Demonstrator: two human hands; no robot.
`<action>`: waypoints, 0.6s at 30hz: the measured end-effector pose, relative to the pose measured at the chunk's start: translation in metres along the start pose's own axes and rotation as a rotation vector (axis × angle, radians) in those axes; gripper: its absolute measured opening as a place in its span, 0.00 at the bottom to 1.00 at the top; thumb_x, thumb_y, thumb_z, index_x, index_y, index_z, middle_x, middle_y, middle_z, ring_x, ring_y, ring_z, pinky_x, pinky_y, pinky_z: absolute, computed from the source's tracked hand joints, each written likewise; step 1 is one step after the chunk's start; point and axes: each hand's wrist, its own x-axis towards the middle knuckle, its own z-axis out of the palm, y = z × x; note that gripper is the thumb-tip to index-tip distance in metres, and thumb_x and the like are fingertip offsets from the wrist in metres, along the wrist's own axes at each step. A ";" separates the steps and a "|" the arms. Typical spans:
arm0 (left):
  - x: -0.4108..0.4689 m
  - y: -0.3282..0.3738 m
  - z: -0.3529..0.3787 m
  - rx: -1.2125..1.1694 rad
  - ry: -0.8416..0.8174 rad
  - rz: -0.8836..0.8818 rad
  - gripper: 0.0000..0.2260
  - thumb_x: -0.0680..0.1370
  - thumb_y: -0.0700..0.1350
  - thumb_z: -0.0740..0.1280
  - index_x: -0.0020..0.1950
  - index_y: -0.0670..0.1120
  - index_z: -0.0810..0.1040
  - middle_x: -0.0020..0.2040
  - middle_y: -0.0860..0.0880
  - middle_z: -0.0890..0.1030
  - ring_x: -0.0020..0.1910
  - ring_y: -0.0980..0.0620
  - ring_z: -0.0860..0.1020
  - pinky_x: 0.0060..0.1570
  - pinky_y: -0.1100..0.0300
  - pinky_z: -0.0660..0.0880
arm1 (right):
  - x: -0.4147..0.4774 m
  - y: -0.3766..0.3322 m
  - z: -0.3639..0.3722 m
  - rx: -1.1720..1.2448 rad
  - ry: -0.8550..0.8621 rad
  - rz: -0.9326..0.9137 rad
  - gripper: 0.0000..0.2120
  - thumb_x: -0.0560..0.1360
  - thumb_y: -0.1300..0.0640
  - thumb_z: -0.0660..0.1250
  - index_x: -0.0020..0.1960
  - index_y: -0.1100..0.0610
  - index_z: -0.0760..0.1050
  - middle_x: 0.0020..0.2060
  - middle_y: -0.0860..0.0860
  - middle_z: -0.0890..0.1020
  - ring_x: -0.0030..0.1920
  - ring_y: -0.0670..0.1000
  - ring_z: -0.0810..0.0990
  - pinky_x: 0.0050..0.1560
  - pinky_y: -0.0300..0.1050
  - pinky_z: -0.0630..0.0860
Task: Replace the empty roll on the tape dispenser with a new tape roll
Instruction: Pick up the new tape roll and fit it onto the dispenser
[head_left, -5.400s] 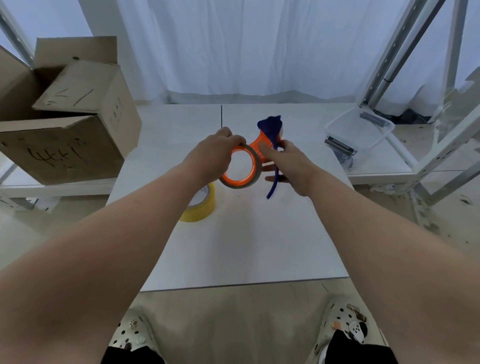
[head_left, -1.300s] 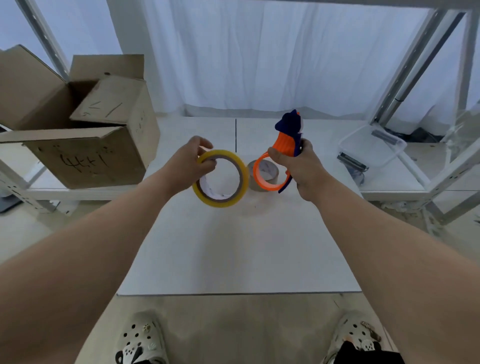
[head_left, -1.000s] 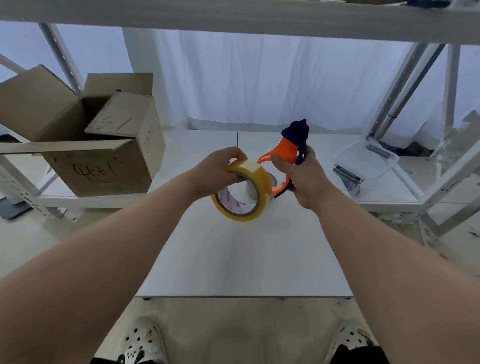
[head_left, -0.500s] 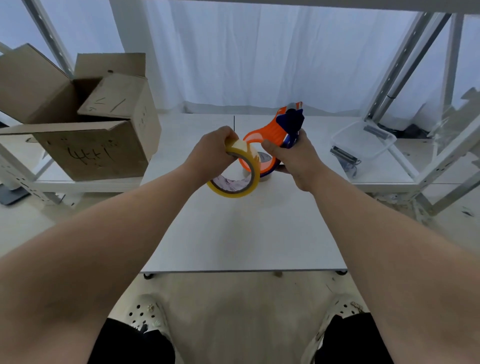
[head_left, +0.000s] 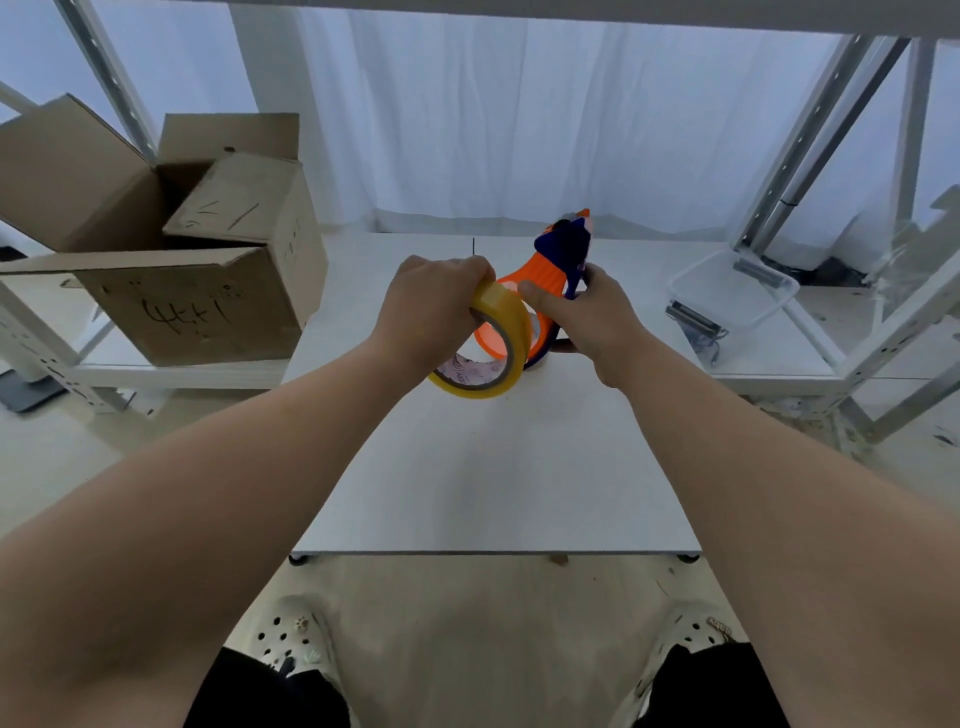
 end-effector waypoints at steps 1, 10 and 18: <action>0.001 -0.001 -0.002 0.028 0.021 0.010 0.14 0.77 0.51 0.65 0.60 0.46 0.75 0.53 0.46 0.82 0.50 0.45 0.79 0.59 0.53 0.68 | -0.001 -0.002 0.000 0.016 0.014 0.000 0.31 0.73 0.50 0.70 0.71 0.54 0.61 0.65 0.52 0.74 0.61 0.57 0.76 0.56 0.55 0.78; 0.001 -0.006 -0.007 0.107 0.013 0.039 0.17 0.76 0.53 0.65 0.62 0.47 0.74 0.58 0.47 0.80 0.57 0.47 0.76 0.61 0.53 0.63 | -0.005 -0.008 -0.005 0.114 0.025 -0.032 0.32 0.72 0.52 0.71 0.71 0.52 0.61 0.64 0.53 0.74 0.59 0.58 0.77 0.54 0.55 0.79; 0.004 -0.014 -0.018 0.126 -0.011 0.004 0.13 0.76 0.51 0.65 0.57 0.46 0.77 0.51 0.47 0.82 0.51 0.47 0.78 0.61 0.53 0.63 | -0.006 0.002 -0.015 -0.144 -0.163 -0.065 0.35 0.67 0.52 0.76 0.68 0.53 0.63 0.58 0.57 0.79 0.58 0.56 0.78 0.52 0.44 0.72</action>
